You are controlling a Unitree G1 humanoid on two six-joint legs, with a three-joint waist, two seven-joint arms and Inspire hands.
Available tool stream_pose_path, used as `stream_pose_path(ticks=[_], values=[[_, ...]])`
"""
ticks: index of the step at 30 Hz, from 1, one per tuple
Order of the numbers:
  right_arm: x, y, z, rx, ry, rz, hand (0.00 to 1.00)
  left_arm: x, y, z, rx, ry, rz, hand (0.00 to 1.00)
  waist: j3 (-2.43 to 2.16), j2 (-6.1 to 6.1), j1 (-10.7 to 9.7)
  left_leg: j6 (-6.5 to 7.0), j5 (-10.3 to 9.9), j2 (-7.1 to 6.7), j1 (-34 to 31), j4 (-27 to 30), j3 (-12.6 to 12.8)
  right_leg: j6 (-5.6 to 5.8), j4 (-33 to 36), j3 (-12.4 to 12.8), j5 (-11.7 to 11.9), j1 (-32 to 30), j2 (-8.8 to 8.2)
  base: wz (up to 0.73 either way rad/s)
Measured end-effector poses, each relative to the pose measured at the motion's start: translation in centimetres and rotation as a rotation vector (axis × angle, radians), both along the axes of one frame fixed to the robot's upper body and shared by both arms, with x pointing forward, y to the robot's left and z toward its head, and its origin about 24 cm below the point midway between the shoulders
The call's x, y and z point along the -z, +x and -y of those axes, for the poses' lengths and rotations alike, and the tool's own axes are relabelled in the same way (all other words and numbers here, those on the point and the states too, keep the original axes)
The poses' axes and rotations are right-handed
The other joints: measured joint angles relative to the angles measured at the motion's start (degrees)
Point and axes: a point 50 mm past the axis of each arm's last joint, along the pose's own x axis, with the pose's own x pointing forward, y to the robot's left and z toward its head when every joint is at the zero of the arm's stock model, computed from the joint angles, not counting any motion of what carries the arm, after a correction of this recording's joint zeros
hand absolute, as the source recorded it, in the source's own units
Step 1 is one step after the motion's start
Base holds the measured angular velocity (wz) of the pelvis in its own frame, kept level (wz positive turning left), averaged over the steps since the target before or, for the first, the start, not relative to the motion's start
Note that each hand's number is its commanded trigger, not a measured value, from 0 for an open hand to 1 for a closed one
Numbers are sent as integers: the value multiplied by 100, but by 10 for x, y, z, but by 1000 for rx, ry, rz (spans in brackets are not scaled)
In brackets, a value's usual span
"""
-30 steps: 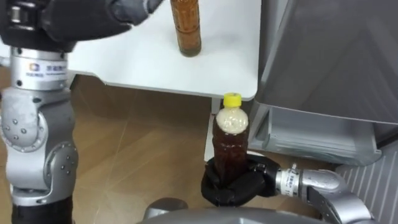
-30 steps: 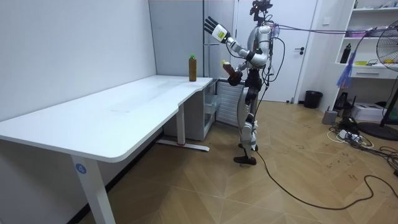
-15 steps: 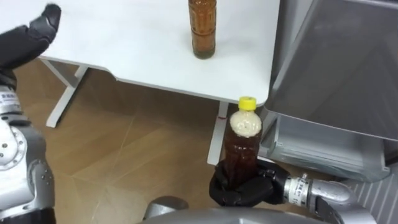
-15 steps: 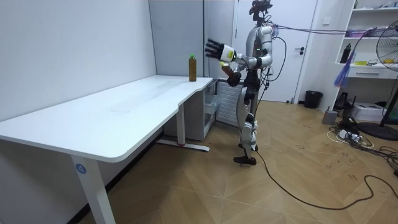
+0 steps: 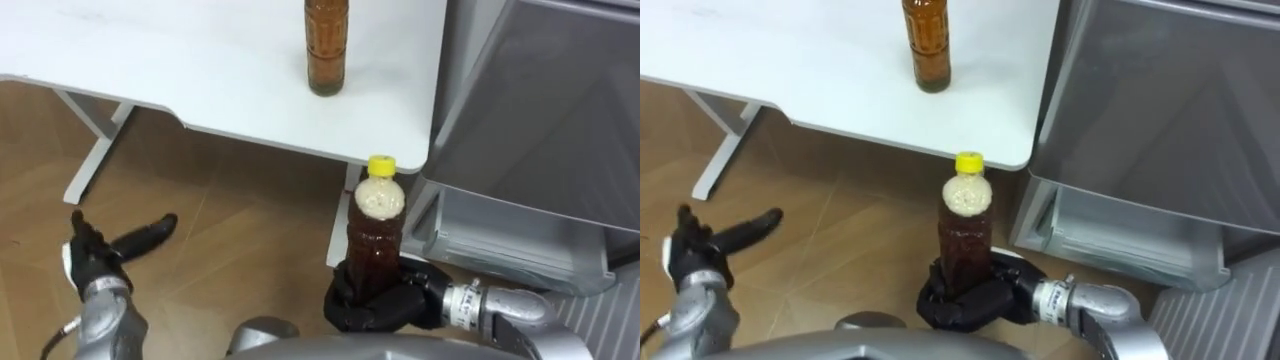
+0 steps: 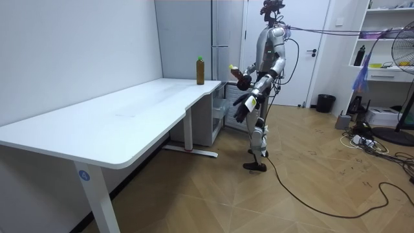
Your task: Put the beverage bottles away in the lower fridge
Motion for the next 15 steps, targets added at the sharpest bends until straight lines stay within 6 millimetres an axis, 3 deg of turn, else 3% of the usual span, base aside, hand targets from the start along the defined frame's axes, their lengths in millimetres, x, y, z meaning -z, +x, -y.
stream_pose_path(ticks=[4,9,15], values=[[-2,10,-6,10,10,13,100,25,-35,11,38,-90,-189,0,51,-91,-61,0,-3,2,-41,52,-28,-2,-62,-29,11,-30,8,4],[-6,21,-11,25,39,24,100,39,-63,20,68,-171,-319,0,51,-100,-158,0,-2,-12,-70,33,-64,0,-85,-70,10,-43,-2,5],[-2,21,-9,78,48,-21,100,48,-94,27,47,-255,-438,0,37,-135,-171,1,-2,-8,-83,-8,-26,1,-81,-80,10,-40,-8,-1]])
